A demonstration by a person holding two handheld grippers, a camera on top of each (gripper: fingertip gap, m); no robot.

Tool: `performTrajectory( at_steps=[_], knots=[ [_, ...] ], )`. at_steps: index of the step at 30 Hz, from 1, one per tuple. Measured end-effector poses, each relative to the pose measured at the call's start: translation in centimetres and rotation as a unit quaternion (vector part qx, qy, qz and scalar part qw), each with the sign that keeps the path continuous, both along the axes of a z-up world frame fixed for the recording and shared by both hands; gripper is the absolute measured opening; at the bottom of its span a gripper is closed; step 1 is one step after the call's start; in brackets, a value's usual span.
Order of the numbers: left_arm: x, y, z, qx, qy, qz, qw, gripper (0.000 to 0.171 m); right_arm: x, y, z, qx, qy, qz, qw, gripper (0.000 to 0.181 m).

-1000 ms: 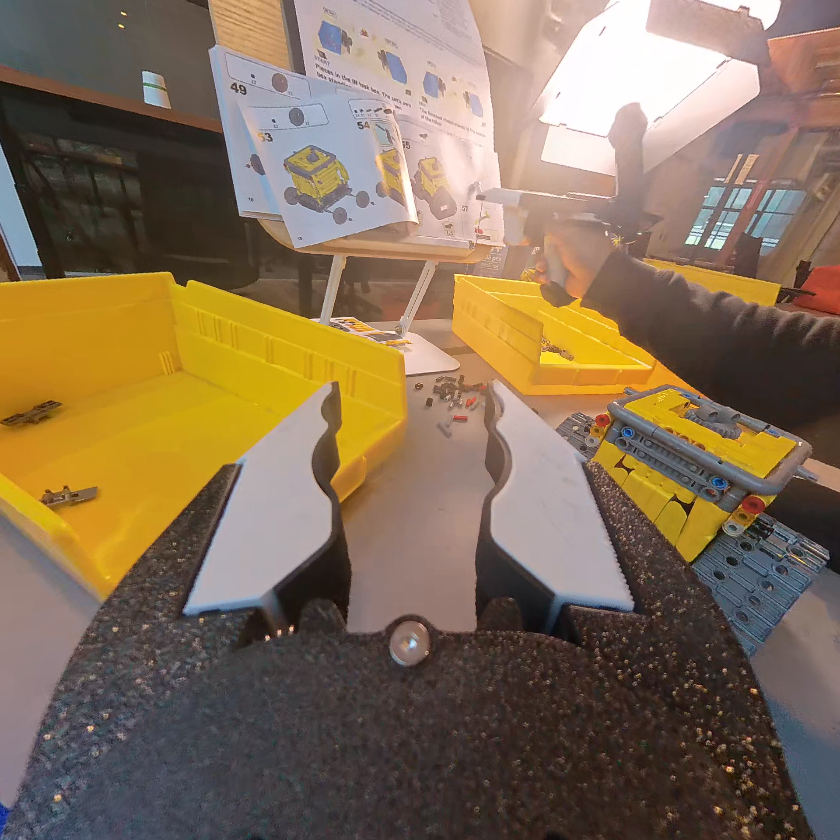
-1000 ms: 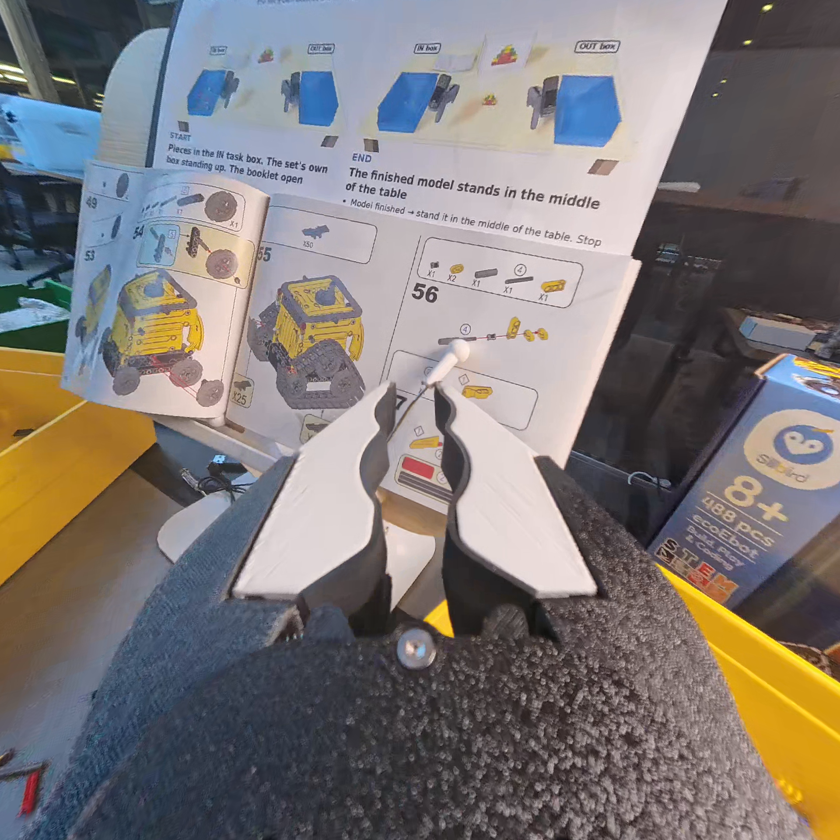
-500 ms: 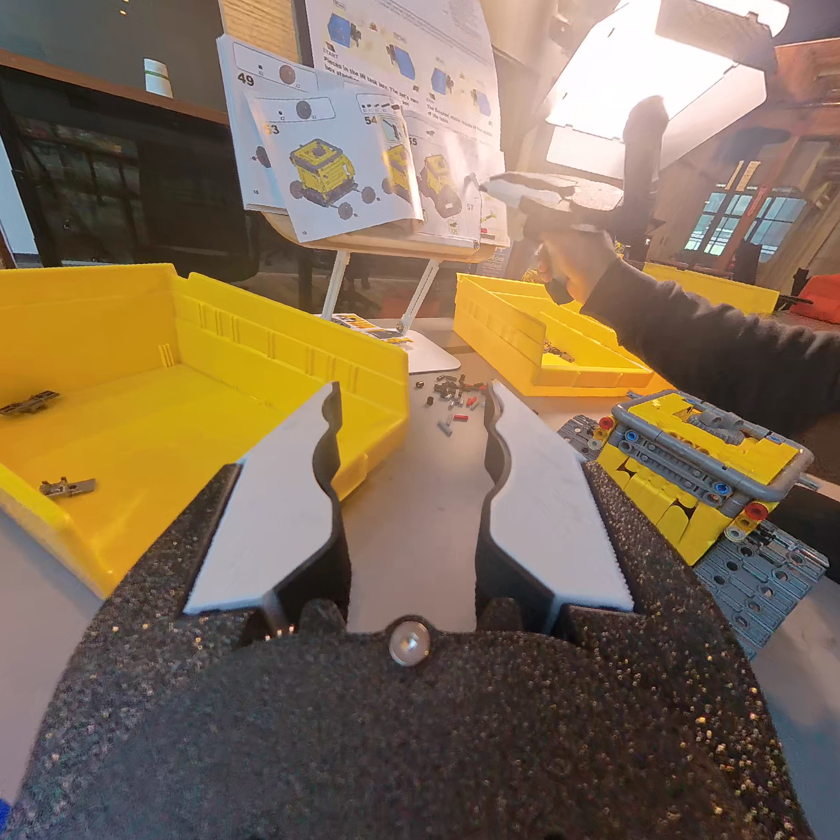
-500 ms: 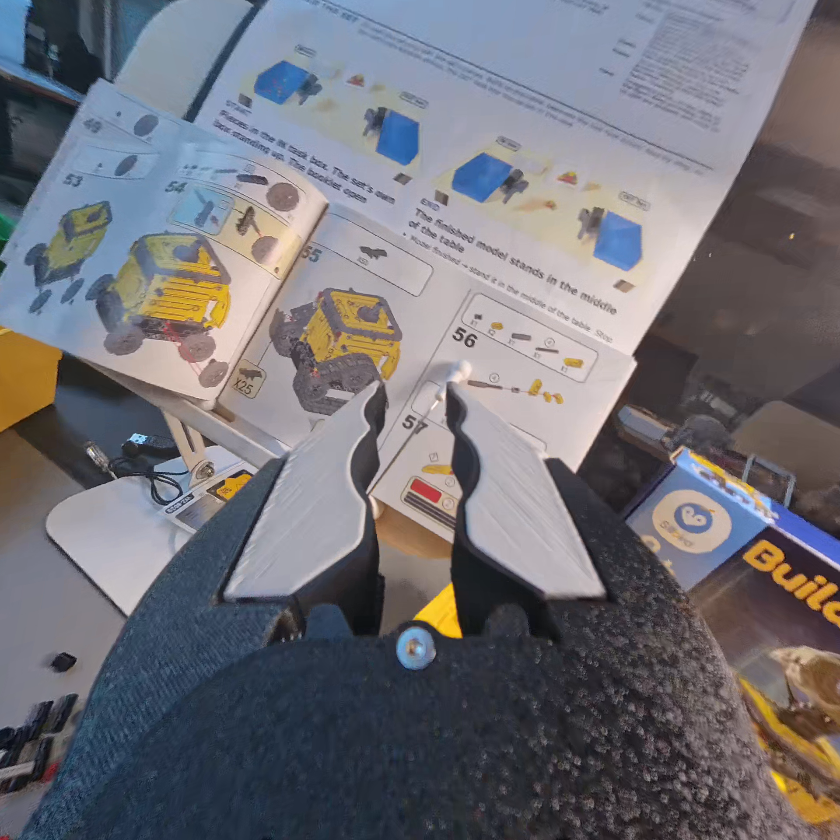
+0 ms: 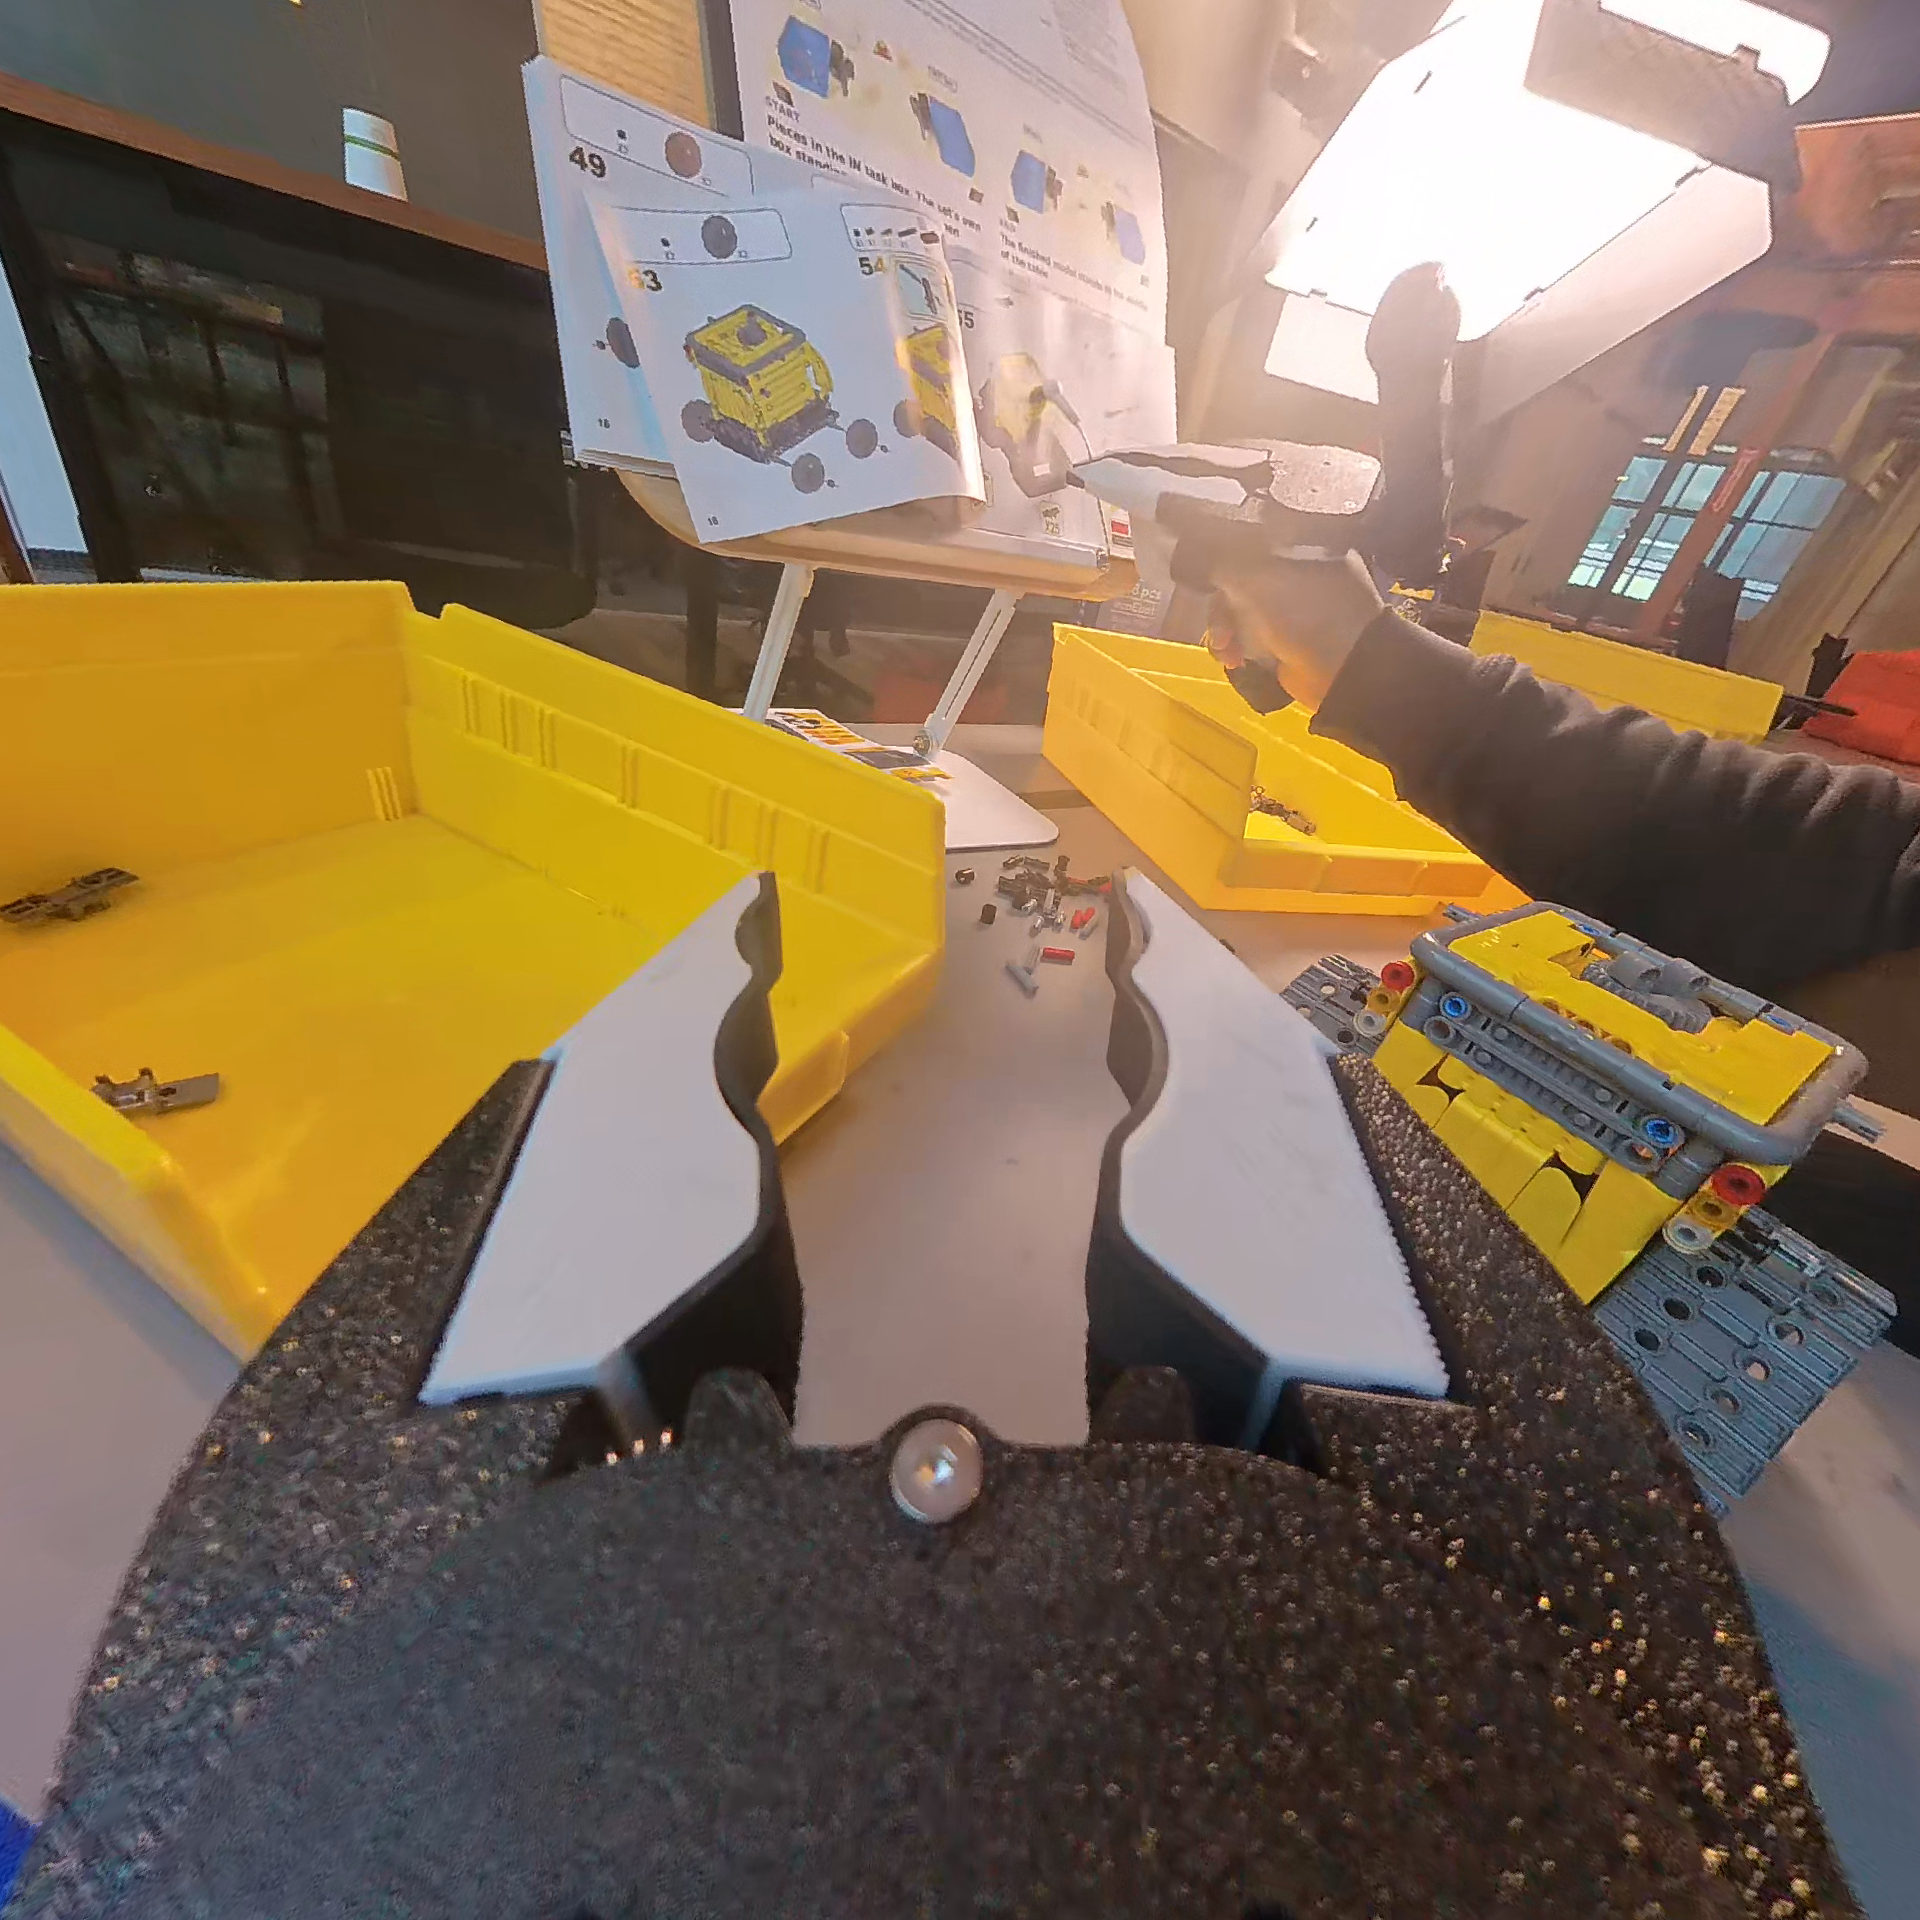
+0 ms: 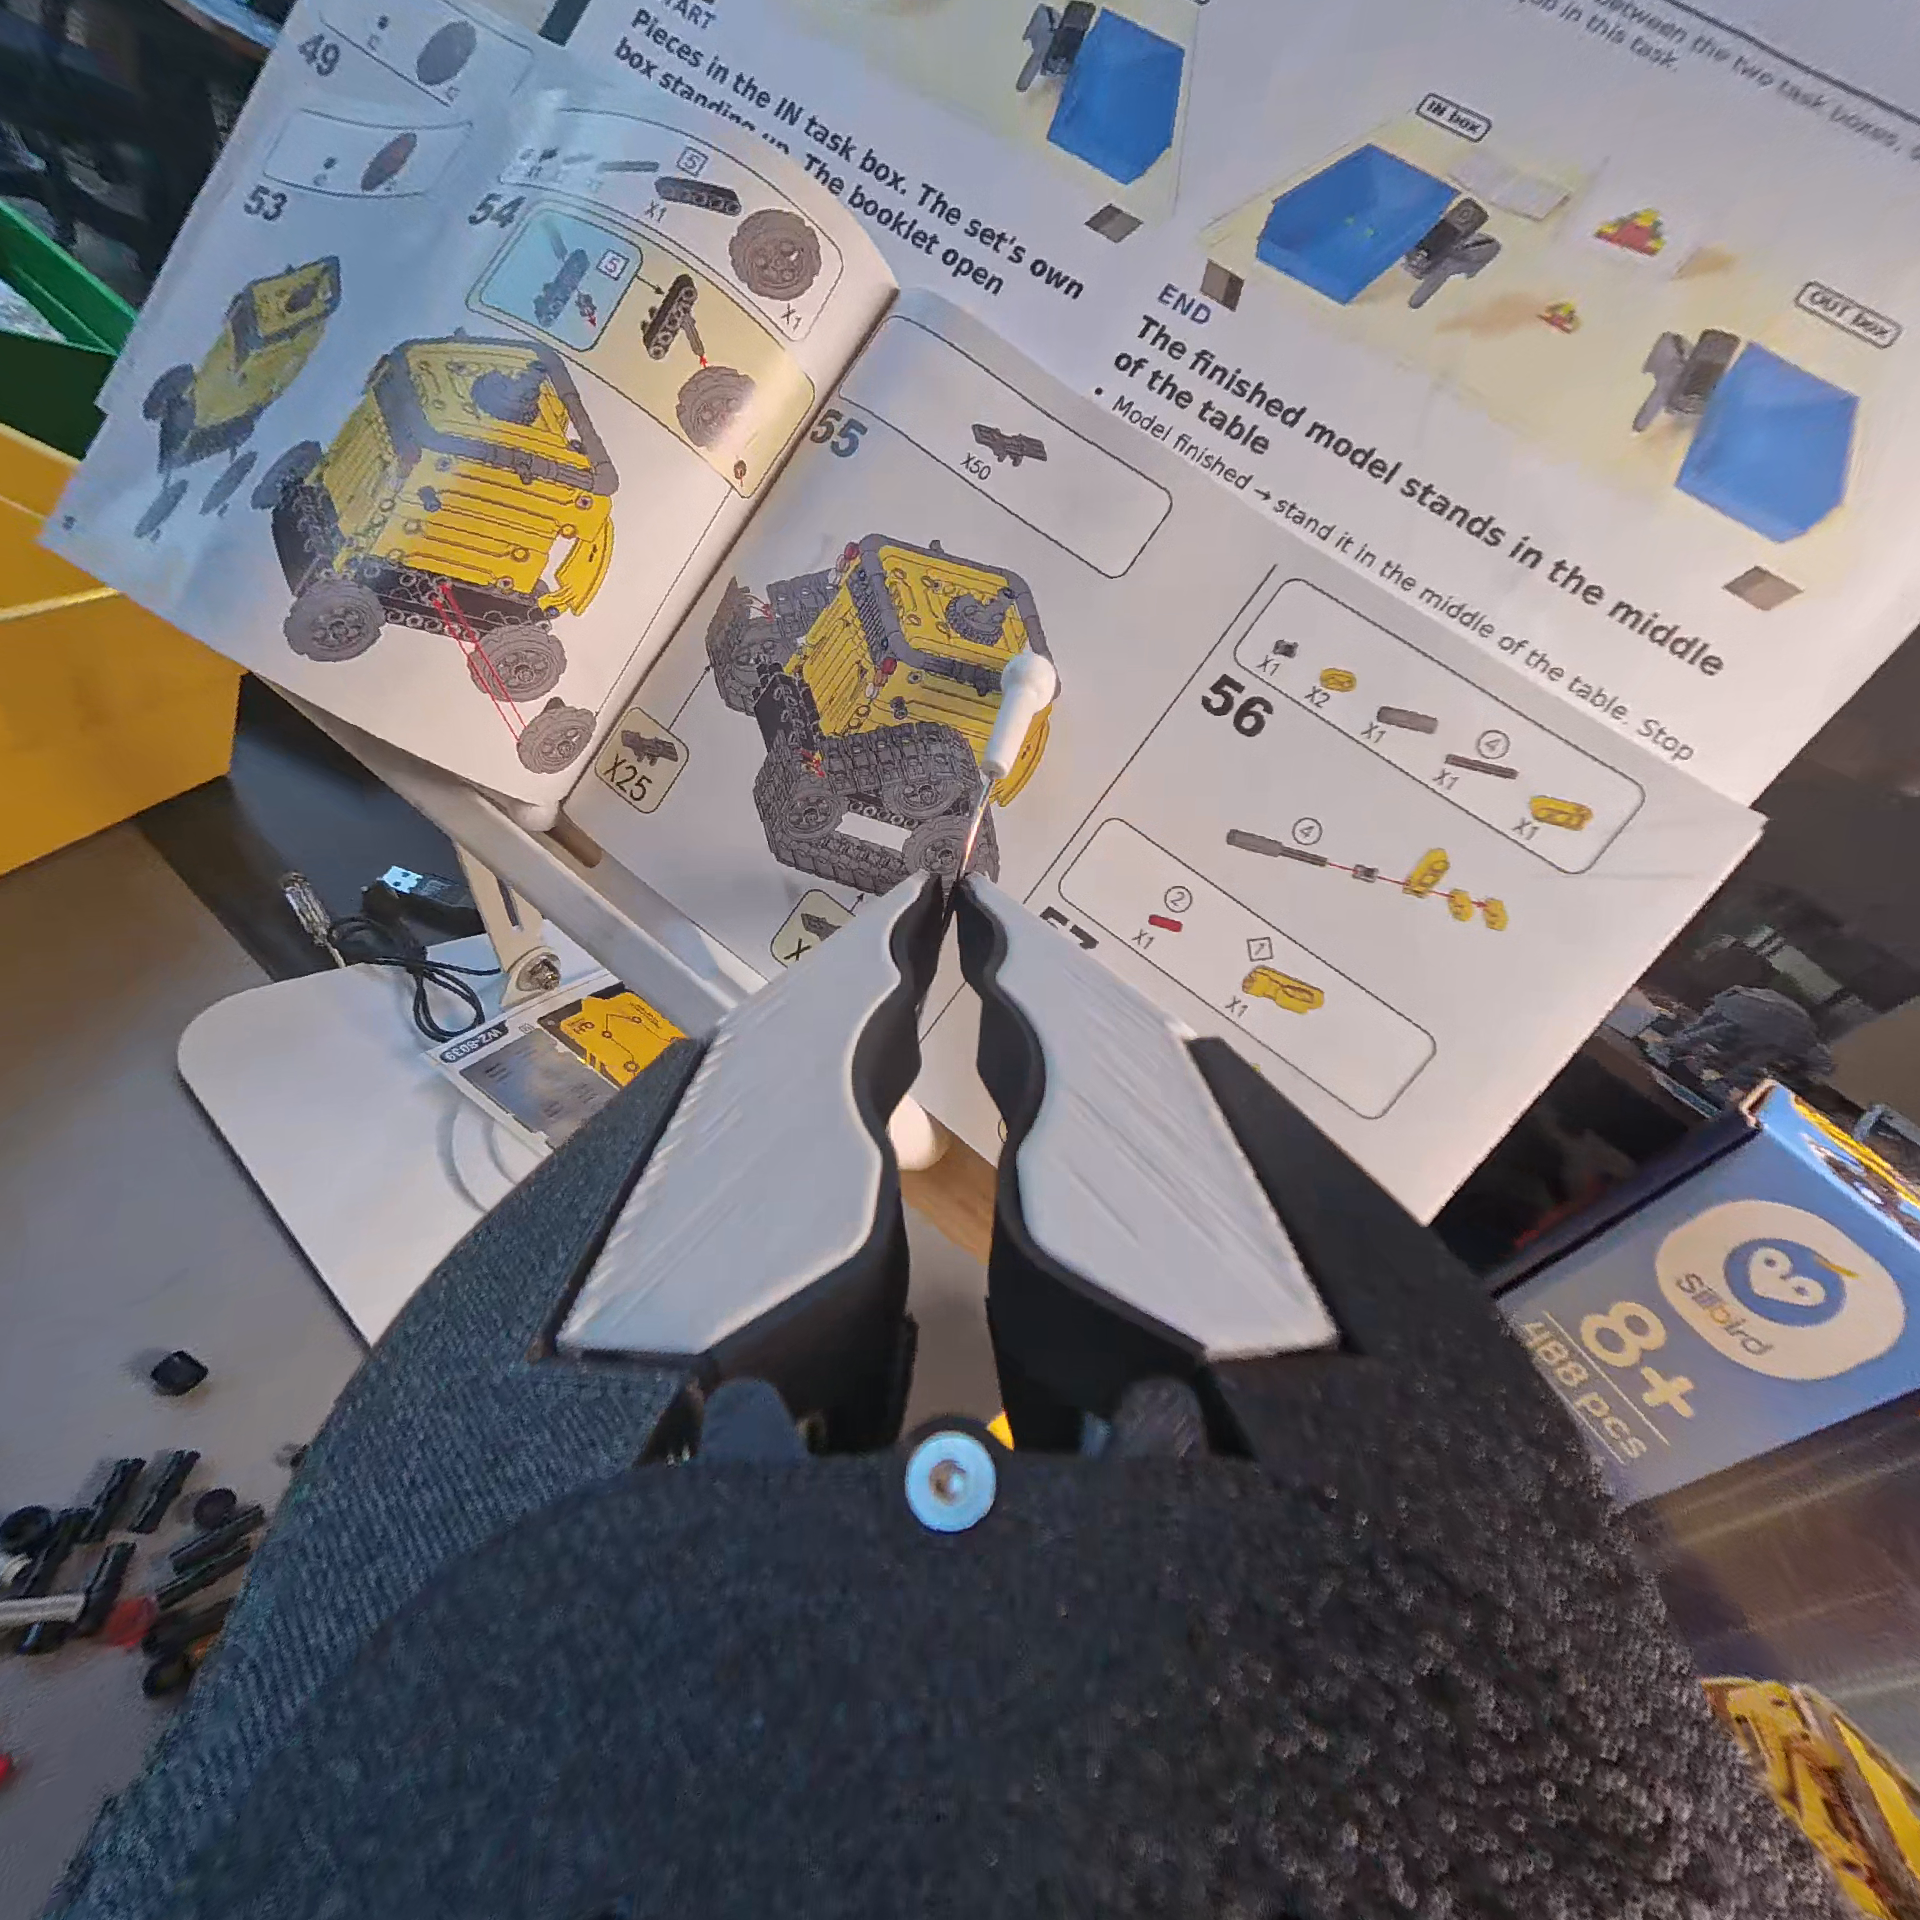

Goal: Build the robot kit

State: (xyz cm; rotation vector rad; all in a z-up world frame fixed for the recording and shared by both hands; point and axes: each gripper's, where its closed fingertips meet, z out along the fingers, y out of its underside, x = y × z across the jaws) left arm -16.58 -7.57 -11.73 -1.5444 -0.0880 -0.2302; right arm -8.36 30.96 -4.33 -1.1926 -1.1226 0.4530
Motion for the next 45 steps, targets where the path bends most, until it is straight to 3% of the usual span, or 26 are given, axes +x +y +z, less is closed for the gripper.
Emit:
performTrajectory(
  at_steps=[14, 15, 18, 22, 26, 29, 35, 39, 45],
  knots=[
    [0.1, -0.1, 0.1, 0.003, 0.001, 0.0, 1.0, 0.062, 0.2, 0.1, 0.0, -0.037, 0.032, -0.015, 0.999, 0.002],
    [0.1, -0.1, 0.1, 0.002, 0.002, -0.001, 1.0, 0.062, 0.3, 0.0, 0.0, -0.044, 0.032, -0.009, 0.998, 0.006],
    [0.1, -0.1, 0.1, 0.003, 0.003, -0.001, 1.0, 0.062, 1.7, -0.9, 1.1, -0.041, 0.06, 0.002, 0.997, 0.042],
    [0.2, -0.1, 0.2, 0.005, 0.006, 0.0, 1.0, 0.06, 6.1, -3.4, 4.0, -0.01, 0.134, -0.003, 0.991, 0.073],
    [0.5, 0.0, 0.1, -0.001, 0.019, 0.0, 1.0, 0.062, 10.5, -7.9, 4.6, -0.011, 0.158, 0.014, 0.987, 0.084],
    [0.7, 0.0, 0.0, -0.002, 0.028, 0.001, 1.0, 0.062, 13.0, -12.2, 2.9, -0.04, 0.143, 0.043, 0.988, 0.08],
    [1.0, 0.2, -0.2, -0.01, 0.038, 0.002, 0.999, 0.062, 16.8, -18.9, -3.8, -0.129, 0.106, 0.062, 0.984, 0.077],
    [1.1, 0.4, -0.4, -0.016, 0.047, 0.002, 0.999, 0.062, 18.8, -20.2, -6.9, -0.112, 0.099, 0.04, 0.988, 0.074],
    [1.7, 0.5, -0.6, -0.021, 0.065, -0.004, 0.998, 0.064, 19.4, -20.0, -6.1, -0.071, 0.094, 0.044, 0.992, 0.073]
  ],
)
